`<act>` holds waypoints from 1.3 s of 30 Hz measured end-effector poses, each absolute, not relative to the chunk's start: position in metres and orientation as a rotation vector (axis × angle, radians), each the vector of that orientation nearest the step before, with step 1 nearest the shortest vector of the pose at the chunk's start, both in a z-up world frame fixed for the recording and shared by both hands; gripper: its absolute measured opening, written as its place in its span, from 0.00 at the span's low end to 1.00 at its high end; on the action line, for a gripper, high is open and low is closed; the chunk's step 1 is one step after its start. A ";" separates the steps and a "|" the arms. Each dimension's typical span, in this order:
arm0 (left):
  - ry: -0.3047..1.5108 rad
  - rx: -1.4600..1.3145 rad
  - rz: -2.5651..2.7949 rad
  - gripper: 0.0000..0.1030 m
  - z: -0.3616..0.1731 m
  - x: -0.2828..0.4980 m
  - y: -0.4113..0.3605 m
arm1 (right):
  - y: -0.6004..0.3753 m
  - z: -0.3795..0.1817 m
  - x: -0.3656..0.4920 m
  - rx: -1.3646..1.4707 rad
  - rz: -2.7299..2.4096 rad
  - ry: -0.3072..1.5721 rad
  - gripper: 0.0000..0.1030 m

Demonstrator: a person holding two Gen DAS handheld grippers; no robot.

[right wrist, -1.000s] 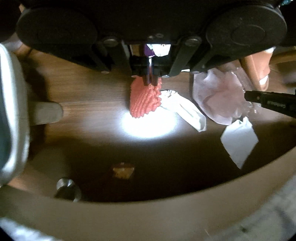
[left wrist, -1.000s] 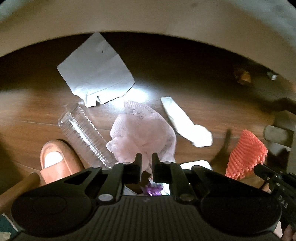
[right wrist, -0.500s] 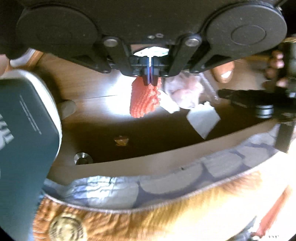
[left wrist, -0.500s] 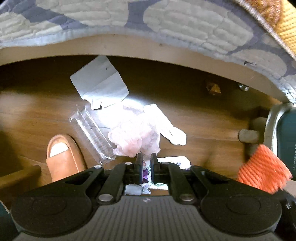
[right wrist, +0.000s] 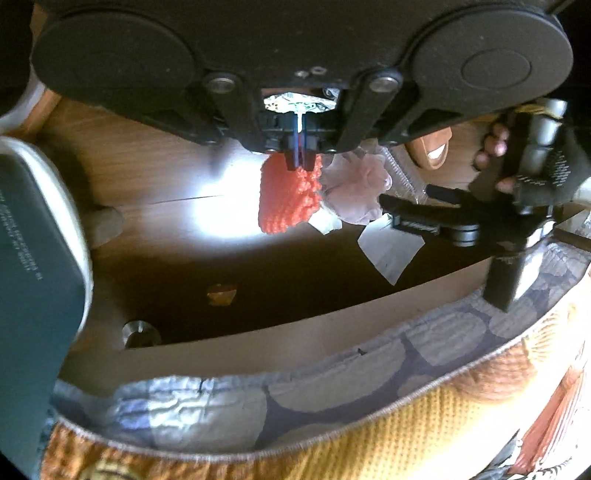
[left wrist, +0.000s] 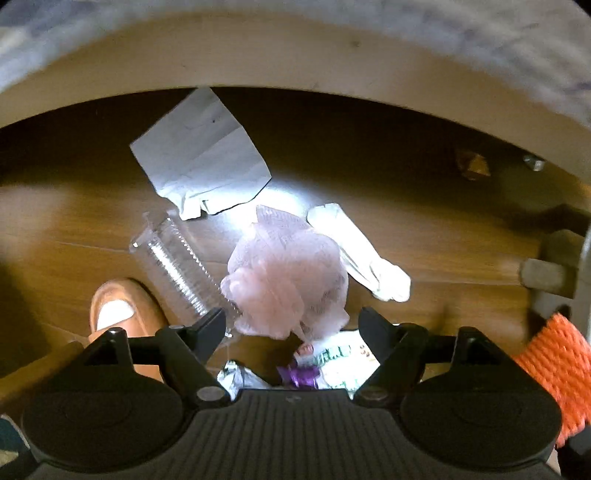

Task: Collect trash
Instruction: 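Grasp the pink mesh bag with the left gripper while the right grasps the orange foam net, then carry both items over the teal bin and open both grippers to drop them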

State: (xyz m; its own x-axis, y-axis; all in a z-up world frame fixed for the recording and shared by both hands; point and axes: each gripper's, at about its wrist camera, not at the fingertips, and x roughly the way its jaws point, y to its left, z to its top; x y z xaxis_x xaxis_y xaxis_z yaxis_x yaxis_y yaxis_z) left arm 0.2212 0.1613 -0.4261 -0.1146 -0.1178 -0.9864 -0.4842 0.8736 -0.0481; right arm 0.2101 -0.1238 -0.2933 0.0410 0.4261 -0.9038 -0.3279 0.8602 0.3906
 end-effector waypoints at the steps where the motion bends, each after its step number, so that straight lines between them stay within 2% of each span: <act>1: 1.694 -0.477 0.330 0.76 -0.436 0.224 0.162 | -0.123 -0.297 0.211 0.095 0.578 1.432 0.02; 6: 1.764 -0.428 0.330 0.76 -0.483 0.234 0.157 | -0.119 -0.309 0.215 0.107 0.578 1.473 0.02; 14: 1.814 -0.414 0.343 0.75 -0.529 0.238 0.159 | -0.114 -0.322 0.218 0.129 0.587 1.536 0.02; 16: 1.820 -0.447 0.360 0.63 -0.536 0.238 0.162 | -0.112 -0.323 0.218 0.128 0.588 1.545 0.02; 17: 1.822 -0.470 0.369 0.50 -0.540 0.238 0.164 | -0.111 -0.325 0.218 0.127 0.586 1.550 0.02; 18: 1.829 -0.480 0.382 0.41 -0.543 0.238 0.165 | -0.110 -0.325 0.218 0.127 0.585 1.553 0.02; 20: 1.840 -0.481 0.393 0.32 -0.547 0.239 0.167 | -0.109 -0.324 0.219 0.124 0.580 1.549 0.02; 21: 1.838 -0.478 0.391 0.30 -0.546 0.239 0.166 | -0.108 -0.324 0.220 0.124 0.578 1.544 0.02; 24: 1.831 -0.468 0.382 0.24 -0.540 0.240 0.165 | -0.108 -0.322 0.219 0.116 0.576 1.532 0.02; 29: 1.823 -0.447 0.385 0.22 -0.519 0.239 0.160 | -0.108 -0.315 0.220 0.108 0.583 1.494 0.02; 39: 1.708 -0.426 0.350 0.22 -0.415 0.214 0.142 | -0.121 -0.276 0.214 0.082 0.568 1.333 0.02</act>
